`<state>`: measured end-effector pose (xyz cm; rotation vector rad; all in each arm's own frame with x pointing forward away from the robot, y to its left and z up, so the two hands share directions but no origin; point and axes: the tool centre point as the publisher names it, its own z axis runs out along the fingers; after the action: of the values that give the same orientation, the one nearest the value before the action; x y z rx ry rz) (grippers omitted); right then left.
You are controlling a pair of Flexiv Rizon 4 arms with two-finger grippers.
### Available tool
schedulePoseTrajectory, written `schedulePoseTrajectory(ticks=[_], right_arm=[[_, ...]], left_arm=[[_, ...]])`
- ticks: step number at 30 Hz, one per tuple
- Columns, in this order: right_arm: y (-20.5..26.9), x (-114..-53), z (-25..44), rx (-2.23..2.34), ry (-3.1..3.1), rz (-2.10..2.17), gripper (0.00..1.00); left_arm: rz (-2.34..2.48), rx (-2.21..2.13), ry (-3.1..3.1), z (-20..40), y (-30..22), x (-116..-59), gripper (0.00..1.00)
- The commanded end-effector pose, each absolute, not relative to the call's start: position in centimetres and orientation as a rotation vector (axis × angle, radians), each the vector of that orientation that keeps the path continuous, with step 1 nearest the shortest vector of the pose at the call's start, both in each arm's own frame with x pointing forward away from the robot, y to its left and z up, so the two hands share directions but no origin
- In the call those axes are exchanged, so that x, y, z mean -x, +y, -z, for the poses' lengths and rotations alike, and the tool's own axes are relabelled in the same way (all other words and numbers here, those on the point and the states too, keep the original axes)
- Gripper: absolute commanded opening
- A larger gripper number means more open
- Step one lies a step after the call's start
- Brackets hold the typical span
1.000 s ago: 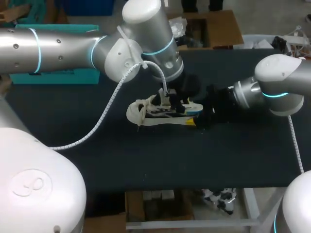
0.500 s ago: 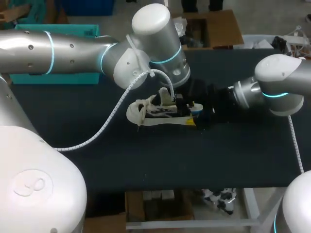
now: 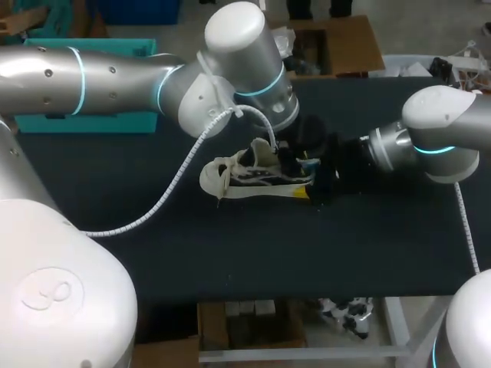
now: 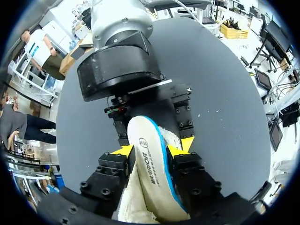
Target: Open the shoe tongue, take the insole out of the shoe, put the insole back into the shoe, and pack the shoe into the shoebox
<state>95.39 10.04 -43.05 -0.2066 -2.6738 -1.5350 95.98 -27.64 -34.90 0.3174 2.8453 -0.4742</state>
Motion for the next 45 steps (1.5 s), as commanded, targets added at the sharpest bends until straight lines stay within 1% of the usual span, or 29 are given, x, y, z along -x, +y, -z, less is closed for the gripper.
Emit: schedulePoseTrajectory(ticks=[1, 5, 6, 7, 8, 9, 17, 28, 29, 30, 31, 32, 45], right_arm=[[10.2, -95.2, 43.8, 0.203, -2.669, 1.54, 0.0], [10.2, -95.2, 43.8, 0.203, -2.669, 1.54, 0.0], [10.2, -95.2, 43.8, 0.203, -2.669, 1.54, 0.0], [10.2, -95.2, 43.8, 0.203, -2.669, 1.54, 0.0], [10.2, -95.2, 43.8, 0.203, -2.669, 1.54, 0.0], [10.2, -95.2, 43.8, 0.203, -2.669, 1.54, 0.0], [10.2, -95.2, 43.8, 0.203, -2.669, 1.54, 0.0], [9.9, -95.4, 42.9, 0.207, -2.687, 1.537, 0.0], [9.7, -95.4, 42.8, 0.207, -2.687, 1.538, 0.09], [9.6, -95.3, 42.7, 0.207, -2.688, 1.538, 0.37], [9.6, -95.3, 42.6, 0.207, -2.689, 1.538, 0.76], [9.3, -95.2, 42.4, 0.211, -2.691, 1.538, 1.0], [6.4, -93.5, 40.7, 0.311, -2.737, 1.491, 1.0]], left_arm=[[0.485, -0.305, 2.836, 34.5, -27.0, -95.8, 0.4], [0.491, -0.294, 2.832, 34.2, -26.8, -95.9, 0.32], [0.494, -0.293, 2.832, 34.2, -26.7, -95.9, 0.25], [0.498, -0.293, 2.831, 34.1, -26.7, -95.8, 0.12], [0.502, -0.294, 2.829, 33.9, -26.6, -95.8, 0.02], [0.508, -0.295, 2.827, 33.8, -26.6, -95.7, 0.0], [0.597, -0.347, 2.82, 32.4, -25.9, -94.6, 0.0], [0.831, -0.481, 2.786, 28.6, -25.8, -92.5, 0.0], [0.856, -0.486, 2.783, 28.2, -25.9, -92.3, 0.0], [0.89, -0.495, 2.781, 27.8, -26.1, -92.2, 0.0], [0.925, -0.515, 2.778, 27.4, -26.2, -92.2, 0.0], [0.955, -0.525, 2.774, 27.0, -26.4, -92.1, 0.0], [1.378, -0.777, 2.63, 20.5, -30.3, -90.8, 0.0]])
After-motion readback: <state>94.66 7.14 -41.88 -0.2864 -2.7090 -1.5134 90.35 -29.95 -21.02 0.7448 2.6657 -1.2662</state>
